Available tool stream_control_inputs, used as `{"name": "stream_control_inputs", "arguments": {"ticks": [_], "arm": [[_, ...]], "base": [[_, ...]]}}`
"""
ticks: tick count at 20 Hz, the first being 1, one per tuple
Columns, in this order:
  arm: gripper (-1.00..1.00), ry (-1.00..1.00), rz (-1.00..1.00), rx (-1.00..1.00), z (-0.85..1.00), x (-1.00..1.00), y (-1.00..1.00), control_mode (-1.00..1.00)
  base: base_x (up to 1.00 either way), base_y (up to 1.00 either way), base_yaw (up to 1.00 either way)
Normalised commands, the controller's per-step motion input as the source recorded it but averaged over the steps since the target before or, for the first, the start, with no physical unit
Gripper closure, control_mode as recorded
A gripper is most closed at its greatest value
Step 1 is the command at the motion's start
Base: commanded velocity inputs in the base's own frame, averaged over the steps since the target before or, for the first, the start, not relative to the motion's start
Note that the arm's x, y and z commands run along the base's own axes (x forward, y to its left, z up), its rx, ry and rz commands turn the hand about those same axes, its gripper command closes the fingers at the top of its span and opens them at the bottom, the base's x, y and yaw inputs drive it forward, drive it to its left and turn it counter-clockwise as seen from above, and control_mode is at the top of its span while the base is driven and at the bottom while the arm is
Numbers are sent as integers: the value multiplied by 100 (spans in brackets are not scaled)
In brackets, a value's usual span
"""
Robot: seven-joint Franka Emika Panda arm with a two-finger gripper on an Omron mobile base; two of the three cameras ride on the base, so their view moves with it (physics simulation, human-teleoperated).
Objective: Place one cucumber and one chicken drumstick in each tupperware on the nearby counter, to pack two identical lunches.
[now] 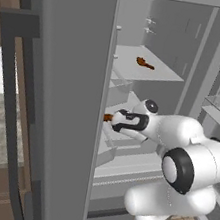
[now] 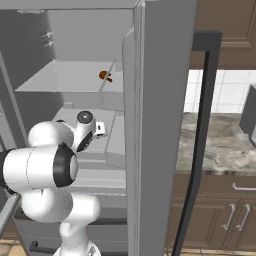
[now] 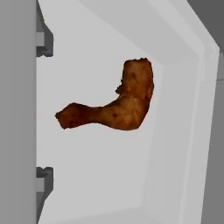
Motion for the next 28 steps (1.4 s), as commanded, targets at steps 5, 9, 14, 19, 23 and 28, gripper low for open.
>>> {"name": "stream_control_inputs", "arguments": {"ticks": [5, 9, 14, 19, 23, 28], "arm": [[-100, 0, 0, 0, -17, 29, 3, -100], [-100, 0, 0, 0, -16, 32, 3, -100], [-100, 0, 0, 0, -20, 31, 5, -100], [-100, 0, 0, 0, -23, 28, 7, -100], [-100, 0, 0, 0, -28, 22, 10, -100], [100, 0, 0, -1, -35, 4, 9, -100]], "base": [[0, 0, 0], [0, 0, 0], [0, 0, 0], [0, 0, 0], [0, 0, 0], [0, 0, 0]]}}
